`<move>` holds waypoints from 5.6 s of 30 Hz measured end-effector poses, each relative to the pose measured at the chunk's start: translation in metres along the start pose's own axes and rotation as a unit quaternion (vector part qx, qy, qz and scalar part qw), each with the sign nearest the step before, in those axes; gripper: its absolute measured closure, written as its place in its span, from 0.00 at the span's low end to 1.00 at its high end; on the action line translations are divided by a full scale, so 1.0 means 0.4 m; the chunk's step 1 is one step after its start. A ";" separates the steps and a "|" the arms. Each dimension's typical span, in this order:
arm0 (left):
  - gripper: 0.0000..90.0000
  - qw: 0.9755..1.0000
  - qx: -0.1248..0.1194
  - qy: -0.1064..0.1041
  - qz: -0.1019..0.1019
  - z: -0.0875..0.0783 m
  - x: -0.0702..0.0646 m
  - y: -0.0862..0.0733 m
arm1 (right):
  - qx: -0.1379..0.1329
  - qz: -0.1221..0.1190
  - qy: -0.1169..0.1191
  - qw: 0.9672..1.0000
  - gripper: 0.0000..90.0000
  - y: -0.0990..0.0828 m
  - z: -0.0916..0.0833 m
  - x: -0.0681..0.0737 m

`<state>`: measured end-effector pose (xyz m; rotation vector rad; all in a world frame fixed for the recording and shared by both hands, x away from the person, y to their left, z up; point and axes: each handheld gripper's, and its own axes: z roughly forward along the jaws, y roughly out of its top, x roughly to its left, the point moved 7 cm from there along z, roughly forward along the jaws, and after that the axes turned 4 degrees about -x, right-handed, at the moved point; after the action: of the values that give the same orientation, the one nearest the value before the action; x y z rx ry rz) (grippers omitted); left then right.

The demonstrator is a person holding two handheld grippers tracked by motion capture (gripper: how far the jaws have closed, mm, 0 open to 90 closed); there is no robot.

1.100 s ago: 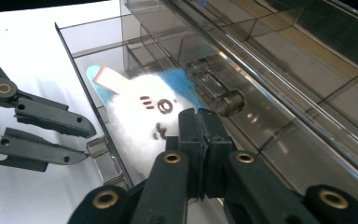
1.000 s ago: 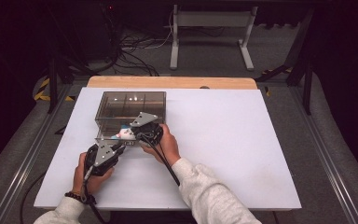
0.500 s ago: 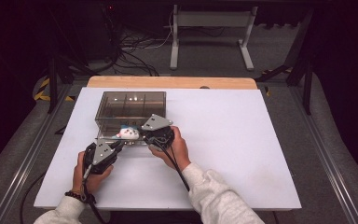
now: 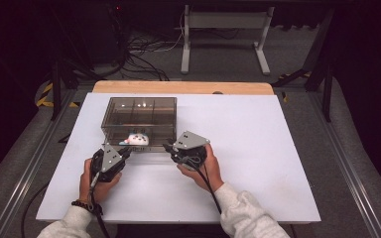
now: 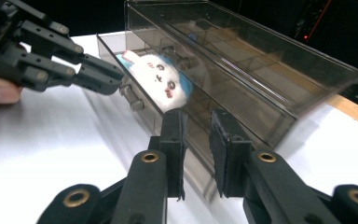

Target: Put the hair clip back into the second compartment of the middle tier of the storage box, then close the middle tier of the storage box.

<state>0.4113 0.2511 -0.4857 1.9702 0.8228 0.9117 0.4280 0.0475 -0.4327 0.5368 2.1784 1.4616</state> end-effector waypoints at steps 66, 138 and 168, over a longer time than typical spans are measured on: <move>1.00 1.000 0.008 0.020 0.001 0.056 0.012 0.032 | 0.004 0.004 -0.076 0.997 0.29 -0.187 -0.327 -0.083; 0.97 0.999 0.010 0.049 -0.021 0.091 0.028 0.050 | 0.024 0.004 -0.071 0.997 0.24 -0.217 -0.328 -0.088; 0.79 0.999 -0.033 0.004 0.006 0.043 -0.041 0.095 | 0.022 -0.001 -0.068 0.997 0.24 -0.219 -0.334 -0.082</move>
<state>0.4250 0.2134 -0.4652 1.9187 0.7763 0.9419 0.3729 -0.1025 -0.4651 0.6311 2.1082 1.3369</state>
